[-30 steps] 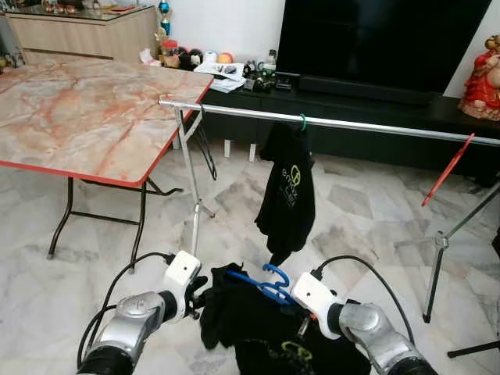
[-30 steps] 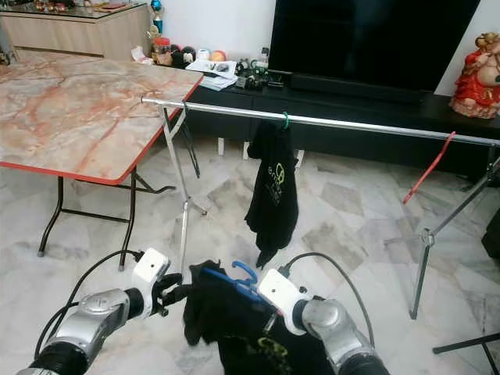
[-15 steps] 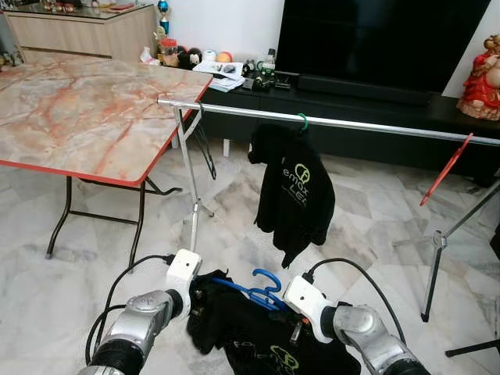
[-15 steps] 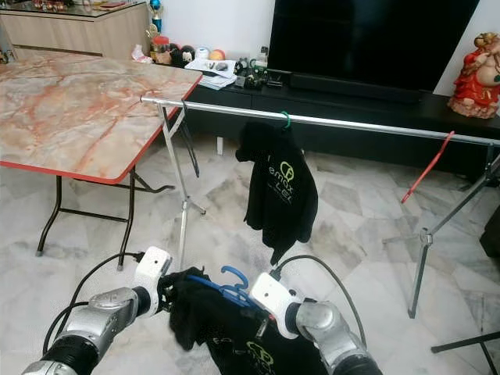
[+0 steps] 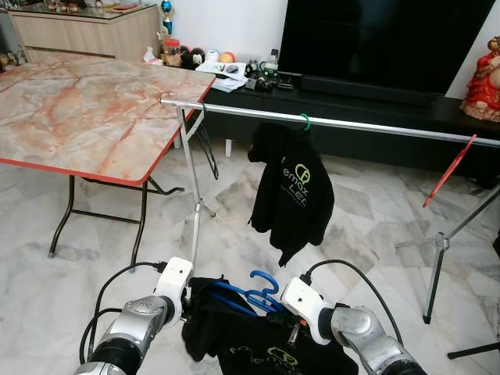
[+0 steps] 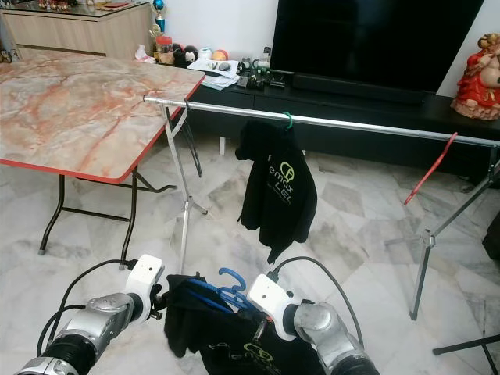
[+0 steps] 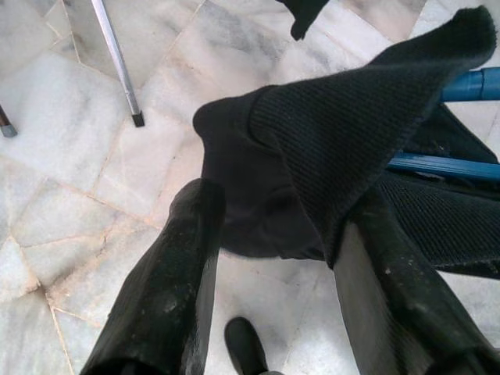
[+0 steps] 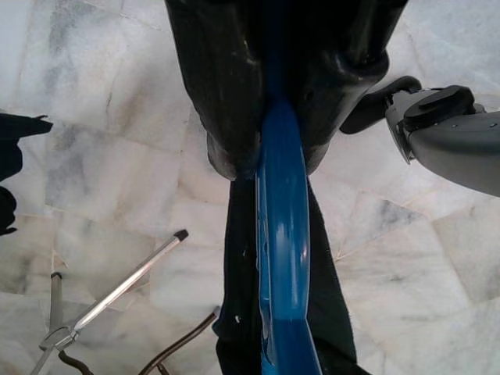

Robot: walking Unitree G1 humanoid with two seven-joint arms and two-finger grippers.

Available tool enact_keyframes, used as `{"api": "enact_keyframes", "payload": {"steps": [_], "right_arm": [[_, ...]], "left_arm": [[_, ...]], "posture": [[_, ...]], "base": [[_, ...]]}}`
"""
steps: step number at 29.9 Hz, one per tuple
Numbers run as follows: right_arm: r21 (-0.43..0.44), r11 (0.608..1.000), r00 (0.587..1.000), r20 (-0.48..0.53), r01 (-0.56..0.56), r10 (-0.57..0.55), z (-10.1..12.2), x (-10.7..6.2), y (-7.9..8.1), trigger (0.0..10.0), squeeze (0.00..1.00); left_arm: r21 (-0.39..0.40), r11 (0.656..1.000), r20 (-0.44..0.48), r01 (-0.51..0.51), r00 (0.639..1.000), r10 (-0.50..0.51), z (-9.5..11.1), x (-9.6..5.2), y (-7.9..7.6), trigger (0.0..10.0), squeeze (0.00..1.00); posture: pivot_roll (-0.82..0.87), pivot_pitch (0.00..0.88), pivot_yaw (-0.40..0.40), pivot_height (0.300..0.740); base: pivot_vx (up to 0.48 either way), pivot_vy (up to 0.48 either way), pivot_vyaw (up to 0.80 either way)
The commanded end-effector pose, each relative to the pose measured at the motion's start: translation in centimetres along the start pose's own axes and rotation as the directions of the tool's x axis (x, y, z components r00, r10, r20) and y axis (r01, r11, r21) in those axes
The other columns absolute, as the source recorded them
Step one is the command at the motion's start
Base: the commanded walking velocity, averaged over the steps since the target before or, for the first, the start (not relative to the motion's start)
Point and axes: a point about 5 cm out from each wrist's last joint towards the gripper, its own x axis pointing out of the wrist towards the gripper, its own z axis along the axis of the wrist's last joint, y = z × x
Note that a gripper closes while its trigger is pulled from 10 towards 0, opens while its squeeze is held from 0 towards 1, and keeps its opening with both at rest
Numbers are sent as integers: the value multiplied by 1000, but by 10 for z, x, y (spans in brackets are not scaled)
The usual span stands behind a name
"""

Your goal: Hang hanger

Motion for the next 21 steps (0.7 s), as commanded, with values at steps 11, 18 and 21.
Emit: {"api": "enact_keyframes", "payload": {"steps": [11, 18, 21], "right_arm": [[-23, 995, 996, 17, -92, 92, 2, 0, 8, 10000, 0], [-24, 996, 996, 10, -89, 89, 0, -1, 7, 10000, 0], [-25, 996, 996, 5, -85, 85, 0, -1, 6, 10000, 0]], "left_arm": [[1, 1000, 10, -19, 1000, 19, 4, 3, -2, 10000, 0], [19, 1000, -5, -22, 1000, 23, 2, 3, -2, 0, 0], [31, 999, -9, -20, 1000, 20, 1, 2, -2, 0, 0]], "posture": [[140, 0, -86, 740], [140, 0, -86, 740], [141, 0, -86, 740]], "base": [[0, 0, 0], [0, 0, 0], [0, 0, 0]]}}
